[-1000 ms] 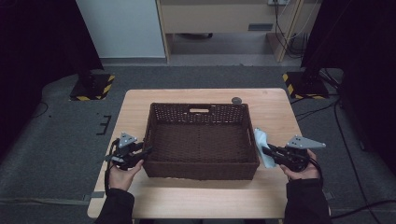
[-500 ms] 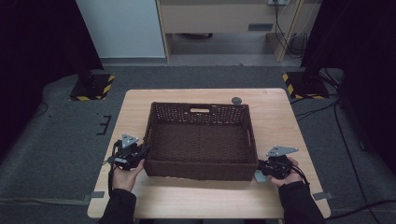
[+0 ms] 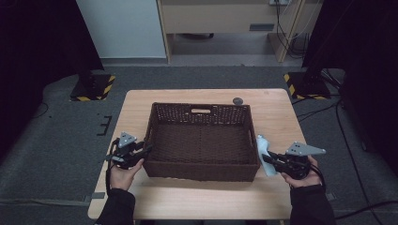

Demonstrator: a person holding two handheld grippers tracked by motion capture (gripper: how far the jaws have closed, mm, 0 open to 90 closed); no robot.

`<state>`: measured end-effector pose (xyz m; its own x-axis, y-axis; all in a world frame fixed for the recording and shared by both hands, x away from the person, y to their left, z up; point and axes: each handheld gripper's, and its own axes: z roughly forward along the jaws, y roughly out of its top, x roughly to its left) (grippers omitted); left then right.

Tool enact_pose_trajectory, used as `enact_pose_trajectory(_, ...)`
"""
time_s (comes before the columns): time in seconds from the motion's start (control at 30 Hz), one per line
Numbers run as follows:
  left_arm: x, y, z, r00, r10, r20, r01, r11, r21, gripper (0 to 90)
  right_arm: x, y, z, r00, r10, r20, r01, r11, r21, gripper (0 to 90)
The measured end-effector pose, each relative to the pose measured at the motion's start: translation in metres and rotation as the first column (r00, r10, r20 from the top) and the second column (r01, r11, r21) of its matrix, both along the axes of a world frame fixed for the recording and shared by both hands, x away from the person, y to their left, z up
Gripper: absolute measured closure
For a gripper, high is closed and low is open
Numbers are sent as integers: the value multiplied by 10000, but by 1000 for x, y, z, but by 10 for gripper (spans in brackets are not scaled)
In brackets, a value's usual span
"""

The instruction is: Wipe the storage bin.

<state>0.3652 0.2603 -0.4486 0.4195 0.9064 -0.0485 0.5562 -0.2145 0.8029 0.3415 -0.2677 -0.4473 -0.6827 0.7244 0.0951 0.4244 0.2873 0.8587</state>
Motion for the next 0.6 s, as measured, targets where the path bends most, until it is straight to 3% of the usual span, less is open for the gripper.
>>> enact_pose_trajectory(0.1,4,1,3,9999,-68,155,66,9999,131,580,2,3,-10,9995,79,-301,-86,9997,-245,785)
enact_pose_trajectory(0.17,7,2,1,9998,-124,181,121,9998,127,583,5,6,-22,9972,127,-735,-164,9986,-506,785)
enact_pose_trajectory(0.23,8,1,0,9997,-110,197,106,9997,226,612,9,12,-37,9914,213,-1292,-338,9948,-959,785)
enact_pose_trajectory(0.33,8,0,-1,10000,28,58,-29,9999,168,674,12,18,-47,9859,253,-1656,-494,9885,-1430,784)
enact_pose_trajectory(0.47,8,-1,0,9996,259,-109,-257,9996,133,694,8,14,-33,9924,117,-1222,-251,9938,-1082,783)
enact_pose_trajectory(0.6,10,-3,0,9988,473,-87,-471,9986,244,698,1,0,-4,9997,3,-236,-2,10000,55,784)
